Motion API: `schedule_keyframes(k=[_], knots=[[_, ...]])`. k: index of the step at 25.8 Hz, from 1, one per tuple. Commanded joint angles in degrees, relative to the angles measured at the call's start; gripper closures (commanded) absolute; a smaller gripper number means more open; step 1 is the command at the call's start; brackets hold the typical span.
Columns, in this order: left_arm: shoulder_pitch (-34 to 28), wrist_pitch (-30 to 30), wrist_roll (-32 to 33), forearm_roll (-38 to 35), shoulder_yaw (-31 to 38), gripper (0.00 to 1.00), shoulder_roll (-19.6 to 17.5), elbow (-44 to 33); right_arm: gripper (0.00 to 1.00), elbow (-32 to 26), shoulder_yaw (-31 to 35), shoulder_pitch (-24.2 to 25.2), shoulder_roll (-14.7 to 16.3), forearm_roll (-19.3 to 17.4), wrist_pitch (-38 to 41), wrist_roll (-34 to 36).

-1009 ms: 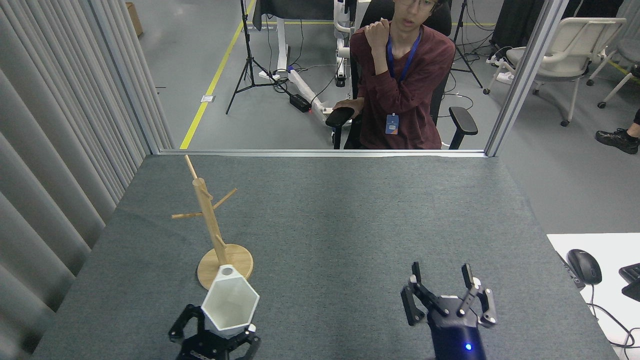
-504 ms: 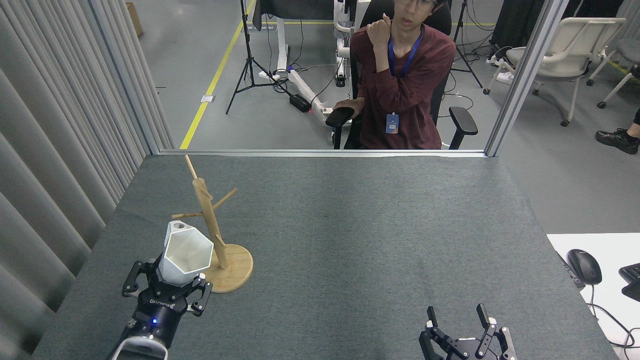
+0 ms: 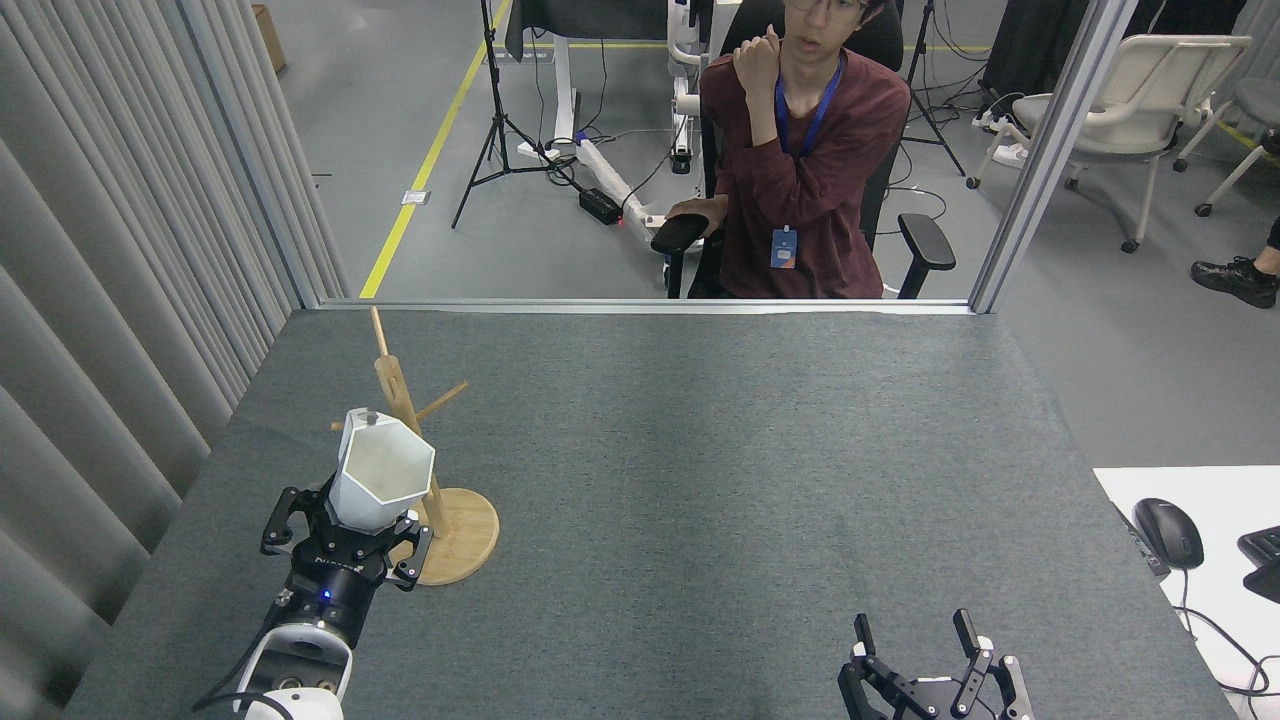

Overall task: Hang cup on storage rack
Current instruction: 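Carry the cup with the left gripper toward a peg of the wooden stand, then hook the cup handle onto the stand peg and open the left gripper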

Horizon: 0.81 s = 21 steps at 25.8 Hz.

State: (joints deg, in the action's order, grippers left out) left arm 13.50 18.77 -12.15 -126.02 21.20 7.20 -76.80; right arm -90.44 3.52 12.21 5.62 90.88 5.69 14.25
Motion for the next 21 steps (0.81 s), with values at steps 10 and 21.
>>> schedule_keyframes(k=[10, 21], knots=[[-1.5, 2.7, -0.2, 0.8, 4.4, 0.72, -0.4, -2.9, 0.01, 0.0, -0.2, 0.0, -0.1, 0.0, 0.1, 0.0], [1.2, 2.2, -0.3, 0.7, 5.5, 0.72, -1.1, 0.5, 0.01, 0.0, -0.2, 0.0, 0.0, 0.1, 0.1, 0.0]])
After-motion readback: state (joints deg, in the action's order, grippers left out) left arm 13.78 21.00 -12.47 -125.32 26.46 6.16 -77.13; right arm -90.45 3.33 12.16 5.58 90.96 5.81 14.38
